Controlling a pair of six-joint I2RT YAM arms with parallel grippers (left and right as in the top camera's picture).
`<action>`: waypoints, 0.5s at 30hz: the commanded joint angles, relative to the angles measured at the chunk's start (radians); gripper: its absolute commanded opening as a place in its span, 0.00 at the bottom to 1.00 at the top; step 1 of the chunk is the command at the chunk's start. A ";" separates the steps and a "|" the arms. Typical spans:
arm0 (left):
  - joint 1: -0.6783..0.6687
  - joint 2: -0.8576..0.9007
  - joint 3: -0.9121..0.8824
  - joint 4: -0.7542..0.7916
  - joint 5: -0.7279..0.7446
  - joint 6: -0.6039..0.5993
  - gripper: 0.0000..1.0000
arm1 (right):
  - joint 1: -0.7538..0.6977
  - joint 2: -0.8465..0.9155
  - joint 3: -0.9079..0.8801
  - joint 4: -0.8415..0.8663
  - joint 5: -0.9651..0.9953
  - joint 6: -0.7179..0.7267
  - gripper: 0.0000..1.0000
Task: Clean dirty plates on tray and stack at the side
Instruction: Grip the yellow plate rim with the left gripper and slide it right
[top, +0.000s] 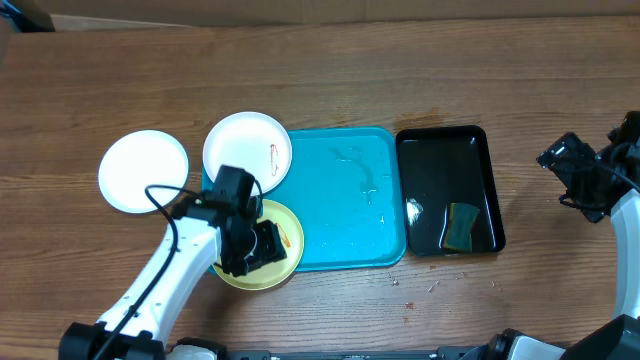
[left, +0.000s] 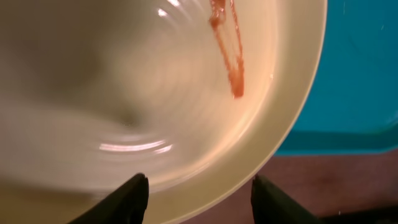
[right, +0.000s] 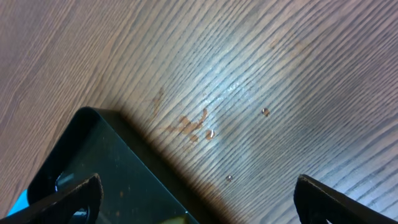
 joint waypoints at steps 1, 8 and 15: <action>0.018 -0.002 0.142 -0.100 -0.203 0.019 0.57 | -0.003 -0.007 0.019 0.006 0.010 0.005 1.00; 0.145 -0.002 0.102 -0.173 -0.426 0.007 0.59 | -0.003 -0.007 0.019 0.006 0.010 0.005 1.00; 0.278 -0.002 -0.049 0.021 -0.295 0.062 0.59 | -0.003 -0.007 0.019 0.006 0.010 0.005 1.00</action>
